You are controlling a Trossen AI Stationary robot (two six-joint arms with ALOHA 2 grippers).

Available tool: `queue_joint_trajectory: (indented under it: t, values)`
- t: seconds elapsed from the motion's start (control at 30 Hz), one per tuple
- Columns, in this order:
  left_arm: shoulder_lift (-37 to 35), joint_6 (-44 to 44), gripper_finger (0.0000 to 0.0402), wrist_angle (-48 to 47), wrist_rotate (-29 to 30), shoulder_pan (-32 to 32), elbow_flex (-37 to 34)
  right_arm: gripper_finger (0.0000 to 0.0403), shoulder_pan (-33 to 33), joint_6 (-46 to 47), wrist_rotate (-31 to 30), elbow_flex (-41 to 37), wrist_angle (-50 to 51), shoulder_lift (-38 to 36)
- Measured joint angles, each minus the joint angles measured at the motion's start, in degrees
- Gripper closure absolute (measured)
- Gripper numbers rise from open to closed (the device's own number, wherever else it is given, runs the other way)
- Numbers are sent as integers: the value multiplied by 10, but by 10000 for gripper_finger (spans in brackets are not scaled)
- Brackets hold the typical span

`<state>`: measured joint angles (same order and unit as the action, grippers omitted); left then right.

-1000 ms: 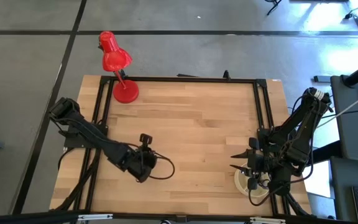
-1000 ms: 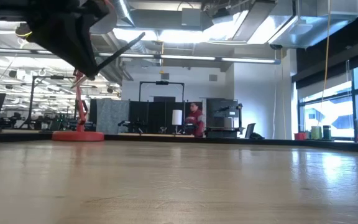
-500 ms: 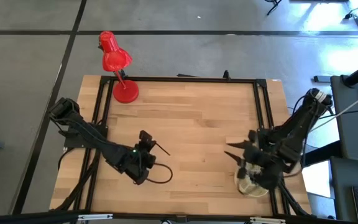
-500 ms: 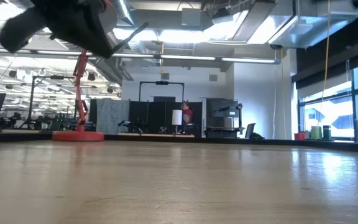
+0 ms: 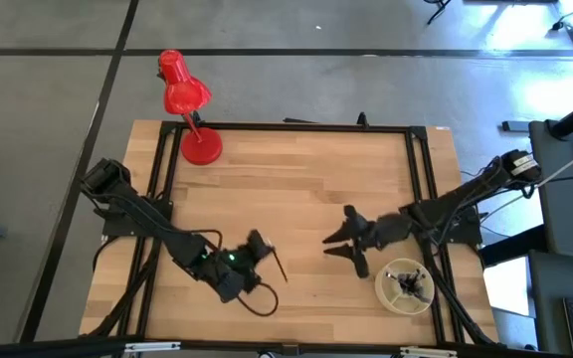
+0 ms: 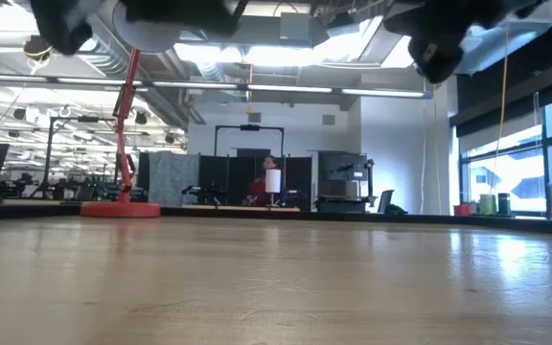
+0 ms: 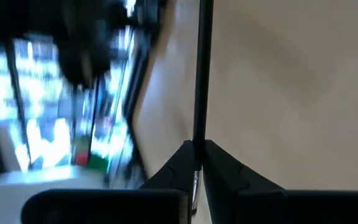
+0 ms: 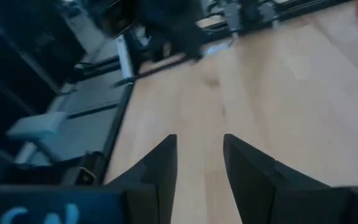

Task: Pick & Place Makeup Supplies
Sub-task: Put the makeup brush into the organizer

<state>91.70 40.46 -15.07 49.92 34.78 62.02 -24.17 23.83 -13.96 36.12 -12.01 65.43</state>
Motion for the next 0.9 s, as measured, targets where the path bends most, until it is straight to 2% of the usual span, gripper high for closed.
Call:
queue_joint_trajectory:
  t: [0.07, 0.1, 0.3, 0.47, 0.63, 0.9]
  values:
    - [18, 47, 383, 74, -32, 1, 0, 269, 30, 15, 49, 0, -7, 0]
    - [29, 74, 383, 108, -27, 1, 0, 265, 42, 30, 61, 0, -10, 1]
    - [119, 292, 383, 209, 59, 1, 1, 229, 86, 125, 71, 0, -28, 27]
    - [201, 460, 383, 280, 147, -7, 1, 195, 91, 187, 77, 0, -75, 80]
    - [233, 479, 383, 305, 136, -14, 1, 176, 91, 192, 85, 0, -146, 155]
    - [234, 487, 382, 334, 135, -19, 1, 175, 113, 164, 75, 0, -303, 245]
